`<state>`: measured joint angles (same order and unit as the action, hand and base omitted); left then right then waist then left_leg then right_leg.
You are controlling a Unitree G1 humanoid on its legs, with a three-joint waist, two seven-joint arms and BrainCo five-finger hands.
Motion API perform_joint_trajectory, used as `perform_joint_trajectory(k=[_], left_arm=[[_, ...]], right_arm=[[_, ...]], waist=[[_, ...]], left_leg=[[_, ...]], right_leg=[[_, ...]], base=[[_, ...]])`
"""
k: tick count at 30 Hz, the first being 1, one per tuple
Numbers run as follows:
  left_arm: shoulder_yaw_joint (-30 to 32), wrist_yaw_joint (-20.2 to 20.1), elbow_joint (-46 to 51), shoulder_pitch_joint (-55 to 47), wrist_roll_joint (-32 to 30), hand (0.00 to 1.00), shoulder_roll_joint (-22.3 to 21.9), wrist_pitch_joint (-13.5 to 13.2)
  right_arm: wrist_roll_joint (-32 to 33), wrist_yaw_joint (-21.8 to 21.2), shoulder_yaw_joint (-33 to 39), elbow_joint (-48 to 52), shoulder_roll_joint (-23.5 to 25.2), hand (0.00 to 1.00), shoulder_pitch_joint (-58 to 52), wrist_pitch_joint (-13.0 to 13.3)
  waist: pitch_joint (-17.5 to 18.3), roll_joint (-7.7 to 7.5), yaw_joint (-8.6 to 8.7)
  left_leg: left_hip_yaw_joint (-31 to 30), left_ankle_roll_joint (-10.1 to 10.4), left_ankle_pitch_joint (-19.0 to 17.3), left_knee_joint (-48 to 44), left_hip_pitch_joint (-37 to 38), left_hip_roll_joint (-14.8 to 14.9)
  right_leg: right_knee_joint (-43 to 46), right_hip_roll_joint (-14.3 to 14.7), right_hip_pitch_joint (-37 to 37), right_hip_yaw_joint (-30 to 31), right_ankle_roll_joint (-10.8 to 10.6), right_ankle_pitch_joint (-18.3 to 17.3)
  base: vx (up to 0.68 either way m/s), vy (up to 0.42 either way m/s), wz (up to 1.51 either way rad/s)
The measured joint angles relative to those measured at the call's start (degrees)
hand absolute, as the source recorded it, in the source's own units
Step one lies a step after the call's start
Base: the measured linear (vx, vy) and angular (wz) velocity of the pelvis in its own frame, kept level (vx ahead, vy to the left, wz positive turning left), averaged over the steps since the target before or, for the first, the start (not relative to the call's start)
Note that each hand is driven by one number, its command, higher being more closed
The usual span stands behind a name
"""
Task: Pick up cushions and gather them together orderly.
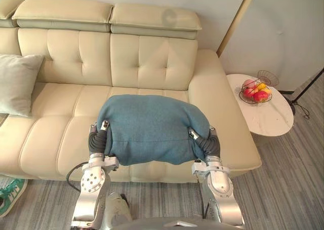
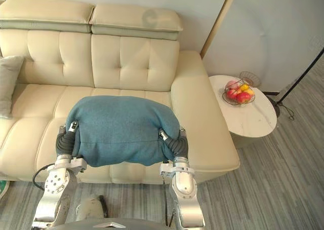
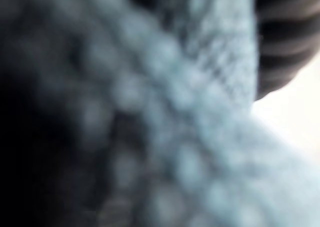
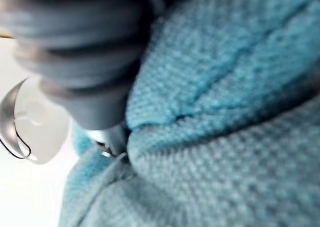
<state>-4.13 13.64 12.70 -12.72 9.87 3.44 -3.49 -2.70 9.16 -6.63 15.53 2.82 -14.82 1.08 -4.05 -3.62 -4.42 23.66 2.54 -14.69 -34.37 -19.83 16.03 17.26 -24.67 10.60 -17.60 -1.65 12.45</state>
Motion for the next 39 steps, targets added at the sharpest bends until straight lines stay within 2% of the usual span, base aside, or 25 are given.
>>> perform_joint_trajectory(k=[1,2,3,4,5,7,8,9,10,11,12,13,16,20,23,25,26,27,28,29,30,32,34,36,39], left_arm=[[0.3,-0.04,0.0,-0.01,-0.02,1.0,0.01,0.0],[0.63,-0.04,-0.02,-0.04,-0.03,1.0,-0.02,0.01],[1.06,-0.04,-0.06,-0.26,-0.09,1.0,-0.08,0.03],[1.5,-0.04,-0.14,-0.27,-0.1,1.0,-0.22,0.04],[1.54,-0.04,-0.26,-0.27,-0.09,1.0,-0.3,0.04],[1.75,-0.04,-0.84,-0.23,-0.09,1.0,-0.63,0.05],[1.79,-0.05,-0.88,-0.19,-0.1,1.0,-0.64,0.04],[1.79,-0.05,-0.95,-0.13,-0.1,1.0,-0.72,0.04],[1.74,-0.11,-1.07,-0.1,-0.12,1.0,-1.57,0.15],[1.74,-0.2,-1.07,-0.17,-0.29,1.0,-2.04,0.26],[1.73,-0.26,-1.02,-0.16,-0.79,1.0,-2.78,0.34],[1.74,-0.26,-0.82,-0.02,-1.06,1.0,-3.52,0.34],[1.77,-0.25,-0.67,-0.04,-1.07,1.0,-4.27,0.34],[1.61,-0.4,0.56,-0.69,-1.06,1.0,-4.5,0.34],[1.58,-0.71,2.87,-1.34,-1.07,1.0,-4.37,0.27],[1.57,-0.73,4.01,-1.33,-1.07,1.0,-4.37,0.24],[1.55,-0.85,4.15,-1.12,-1.09,1.0,-4.36,0.23],[1.3,-1.42,4.02,-0.78,-1.12,1.0,-4.12,0.25],[0.48,-1.61,3.95,-0.83,-1.12,1.0,-4.09,0.25],[0.18,-1.63,3.79,-0.87,-1.11,1.0,-4.13,0.26],[-0.05,-1.61,3.36,-0.87,-1.11,1.0,-4.03,0.29],[-0.12,-1.6,2.78,-0.67,-1.1,1.0,-2.92,0.31],[-0.14,-1.6,2.3,-0.76,-1.1,1.0,-2.62,0.31],[-0.45,-1.62,2.31,-0.82,-1.1,1.0,-2.26,0.28],[-1.13,-2.16,2.04,-0.61,-1.1,1.0,-1.48,0.28]], right_arm=[[0.07,-0.14,-0.09,-1.3,0.0,1.0,0.27,0.02],[0.07,-0.33,-0.22,-2.11,-0.01,1.0,0.35,0.0],[0.12,-0.46,-0.77,-3.24,-0.06,1.0,0.37,-0.03],[0.16,-0.49,-1.37,-3.35,-0.09,1.0,0.32,-0.07],[0.18,-0.54,-1.37,-3.33,-0.1,1.0,0.34,-0.06],[0.23,-0.92,-1.34,-3.33,-0.13,1.0,0.56,-0.06],[0.4,-1.02,-1.34,-3.34,-0.67,1.0,1.0,-0.06],[0.63,-1.02,-1.34,-3.35,-0.73,1.0,1.29,-0.05],[0.85,-0.99,-1.25,-3.35,-1.92,1.0,1.83,-0.03],[1.17,-1.0,-1.16,-3.34,-2.72,1.0,2.08,-0.02],[1.31,-1.01,-1.17,-3.27,-3.41,1.0,2.11,0.1],[1.37,-0.99,-1.16,-3.27,-3.54,1.0,2.07,0.1],[2.21,-0.99,-1.16,-3.27,-3.69,1.0,2.04,0.09],[2.5,-0.97,-1.28,-2.32,-3.98,1.0,1.24,0.1],[2.6,-0.93,-2.16,0.46,-5.53,1.0,-0.06,0.19],[2.67,-0.89,-2.2,1.86,-5.77,1.0,-0.3,0.19],[2.73,-0.73,-2.13,2.06,-5.74,1.0,-0.21,0.2],[2.82,-0.31,-1.73,2.04,-5.95,1.0,-0.08,0.24],[2.82,-0.16,-1.04,1.95,-5.98,1.0,-0.17,0.23],[2.83,-0.09,-0.9,1.76,-6.08,1.0,-0.21,0.23],[2.81,0.09,-0.91,1.38,-5.88,1.0,-0.26,0.06],[2.75,0.16,-0.82,1.47,-5.28,1.0,-0.56,0.07],[2.4,0.04,-0.5,1.45,-4.34,1.0,-0.54,0.06],[2.39,-0.37,0.0,1.4,-3.37,1.0,-0.55,0.05],[2.37,-0.38,0.65,1.18,-3.4,1.0,-0.39,0.06]], waist=[[-0.45,-0.34,0.23],[-0.83,-0.64,0.32],[-1.23,-0.34,1.23],[-1.37,-1.0,2.34],[-1.37,-1.05,2.38],[-1.64,-0.85,2.3],[-2.04,-0.63,2.31],[-2.17,-0.43,2.4],[-2.22,-0.12,3.09],[-2.44,0.12,3.0],[-2.62,0.64,3.11],[-2.9,1.25,3.36],[-3.04,1.45,3.08],[-3.13,1.56,2.89],[-3.32,1.87,1.85],[-3.41,2.03,1.65],[-3.42,1.98,1.71],[-3.79,1.97,1.68],[-3.9,2.19,1.64],[-3.84,2.31,1.62],[-3.83,1.63,1.28],[-3.7,0.78,1.95],[-3.69,0.72,1.53],[-3.67,0.7,0.69],[-3.53,0.51,1.06]], left_leg=[[0.09,-0.04,0.0,0.79,0.53,-0.52],[0.14,-0.36,0.11,1.54,1.08,-0.84],[-0.8,-1.25,0.53,2.21,1.19,-0.97],[-1.59,-1.96,1.04,3.56,1.51,-1.52],[-1.62,-2.05,1.11,3.9,1.68,-1.57],[-1.52,-1.99,1.57,5.04,2.57,-1.68],[-1.48,-1.68,1.87,5.65,2.78,-1.76],[-1.53,-1.45,1.98,5.74,2.65,-1.82],[-2.83,-0.38,2.65,6.68,2.51,-2.65],[-3.83,0.25,3.4,8.64,2.87,-3.91],[-5.33,0.52,4.94,11.06,3.02,-5.09],[-6.51,0.92,6.22,12.19,2.69,-5.38],[-8.61,1.91,7.33,13.83,2.6,-5.55],[-9.83,1.76,7.28,9.27,1.63,-4.54],[-9.66,0.42,6.49,-1.6,-1.55,-2.66],[-9.62,0.21,6.65,-3.87,-2.92,-2.33],[-9.62,-0.87,7.45,-6.35,-4.51,-2.22],[-9.43,-0.59,4.12,-6.07,-6.48,-1.9],[-9.48,-0.67,3.16,0.78,-5.89,-1.95],[-9.55,-1.19,4.45,6.51,-4.94,-1.99],[-9.42,1.77,10.36,12.06,-2.4,-2.57],[-8.87,0.94,9.98,12.48,-1.87,-4.22],[-7.7,0.29,9.5,12.51,-1.1,-4.92],[-6.36,0.34,9.28,13.18,0.5,-5.05],[-5.6,0.62,9.29,15.46,1.56,-5.44]], right_leg=[[0.77,0.0,0.9,0.2,1.37,1.99],[2.62,0.25,1.79,0.93,1.59,2.0],[7.07,2.49,3.27,3.08,-0.03,-3.4],[10.28,7.01,3.57,5.55,-1.79,-12.42],[10.64,8.73,3.58,6.15,-1.89,-15.27],[9.72,14.96,3.75,7.47,-3.32,-21.66],[8.13,18.62,4.95,7.31,-2.63,-23.2],[7.65,19.75,5.41,7.72,-1.69,-22.98],[6.89,19.9,4.56,7.02,-0.99,-22.83],[6.63,19.6,4.58,6.88,0.25,-23.52],[6.07,18.98,4.54,5.49,0.5,-23.63],[5.78,18.93,4.33,3.99,0.48,-23.64],[5.27,19.13,3.09,0.85,1.39,-24.5],[5.49,19.19,-0.02,-1.84,1.89,-25.53],[6.09,19.13,-1.65,-1.15,1.52,-27.12],[5.07,19.18,-1.45,-0.1,1.36,-27.27],[3.72,18.95,-1.75,0.43,1.38,-27.22],[2.23,18.82,-2.53,1.41,1.32,-27.15],[2.38,18.66,-2.52,2.28,1.29,-27.16],[2.8,18.61,-2.51,2.62,1.18,-27.21],[4.18,17.83,-2.35,3.98,-0.45,-28.06],[4.33,16.32,-2.16,4.46,-0.63,-27.94],[4.36,15.7,-2.43,4.81,-1.05,-27.53],[4.05,15.55,-2.8,6.25,-2.31,-26.62],[3.17,15.5,-2.48,7.6,-2.56,-26.17]], base=[[-0.1,0.227,-0.28],[-0.07,0.164,-0.15],[-0.03,0.073,0.06],[0.01,-0.003,0.13],[0.04,-0.037,0.08],[0.07,-0.067,-0.12],[0.05,-0.103,-0.1],[0.05,-0.124,0.12],[0.09,-0.084,0.23],[0.14,-0.094,0.35],[0.19,-0.102,0.38],[0.22,-0.145,0.43],[0.24,-0.137,0.49],[0.21,-0.07,0.39],[0.15,0.029,-0.08],[0.1,0.067,-0.22],[0.08,0.069,-0.14],[0.16,0.148,-0.19],[0.15,0.156,-0.25],[0.22,0.24,-0.41],[0.17,0.181,-0.3],[0.16,0.147,-0.06],[0.11,0.084,-0.07],[0.08,0.029,-0.27],[0.04,-0.012,-0.21]])
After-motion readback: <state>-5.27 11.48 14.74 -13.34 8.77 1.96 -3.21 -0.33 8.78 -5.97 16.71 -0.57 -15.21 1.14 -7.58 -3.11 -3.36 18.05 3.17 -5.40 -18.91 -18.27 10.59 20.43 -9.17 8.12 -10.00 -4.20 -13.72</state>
